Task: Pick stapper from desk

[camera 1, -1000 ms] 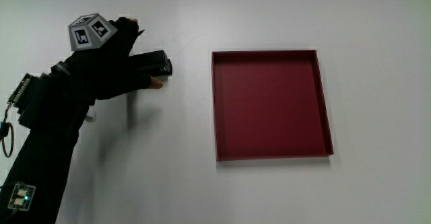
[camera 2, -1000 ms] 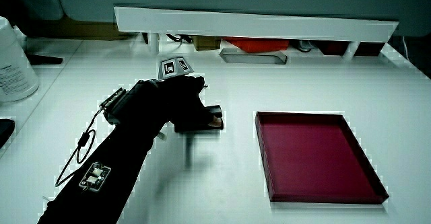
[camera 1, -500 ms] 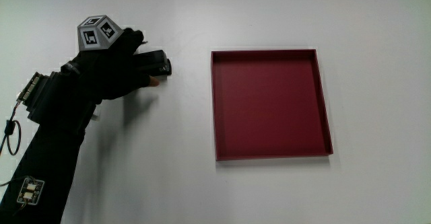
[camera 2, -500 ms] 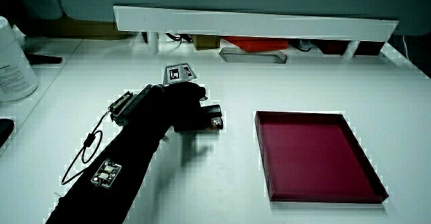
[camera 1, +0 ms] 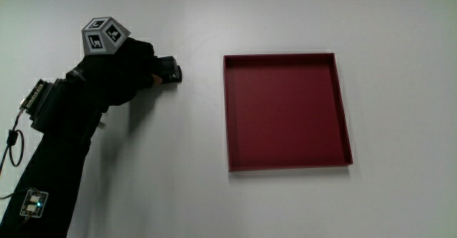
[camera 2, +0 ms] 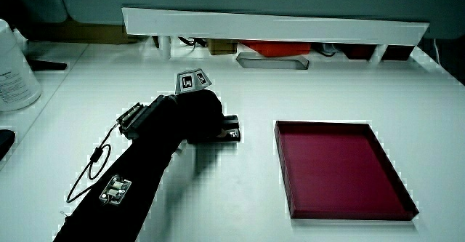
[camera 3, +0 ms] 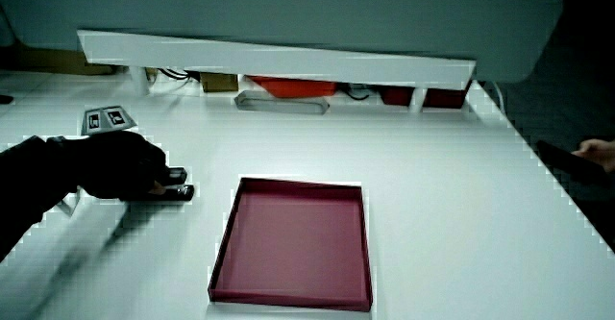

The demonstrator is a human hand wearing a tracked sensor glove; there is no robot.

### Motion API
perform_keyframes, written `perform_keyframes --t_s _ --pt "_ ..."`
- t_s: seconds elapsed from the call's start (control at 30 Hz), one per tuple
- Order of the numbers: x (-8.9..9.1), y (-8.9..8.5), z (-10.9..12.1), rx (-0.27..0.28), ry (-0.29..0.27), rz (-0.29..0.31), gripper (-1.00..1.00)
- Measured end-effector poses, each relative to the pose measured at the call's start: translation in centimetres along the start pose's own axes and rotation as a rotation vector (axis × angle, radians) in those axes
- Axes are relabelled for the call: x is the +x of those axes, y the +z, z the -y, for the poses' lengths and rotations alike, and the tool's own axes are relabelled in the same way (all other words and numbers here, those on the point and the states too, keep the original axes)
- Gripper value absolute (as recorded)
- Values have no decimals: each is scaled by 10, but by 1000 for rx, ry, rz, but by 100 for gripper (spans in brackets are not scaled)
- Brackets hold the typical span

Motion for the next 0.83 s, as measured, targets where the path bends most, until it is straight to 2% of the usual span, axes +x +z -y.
perform_keyframes --t_s 0.17,0.27,0.33,0.37,0.5,0.53,0.57,0.6,0.63,0.67,0.7,0.77,0.83 --pt "16 12 9 26 -46 -9 100" --pt "32 19 17 32 -64 -12 100" --pt "46 22 23 43 -89 -35 100" --pt "50 22 23 54 -134 -41 100" --pt "76 24 32 49 -172 -32 100" --pt "73 18 22 62 -261 -35 100" --pt "82 19 25 50 -243 -26 100" --pt "93 22 32 32 -200 -14 100" --pt "99 23 33 55 -241 -50 100" --pt "105 23 34 38 -235 -29 100" --pt "109 23 32 55 -280 -58 100" --pt "119 24 34 53 -275 -52 100" --pt "126 21 30 46 -313 9 100"
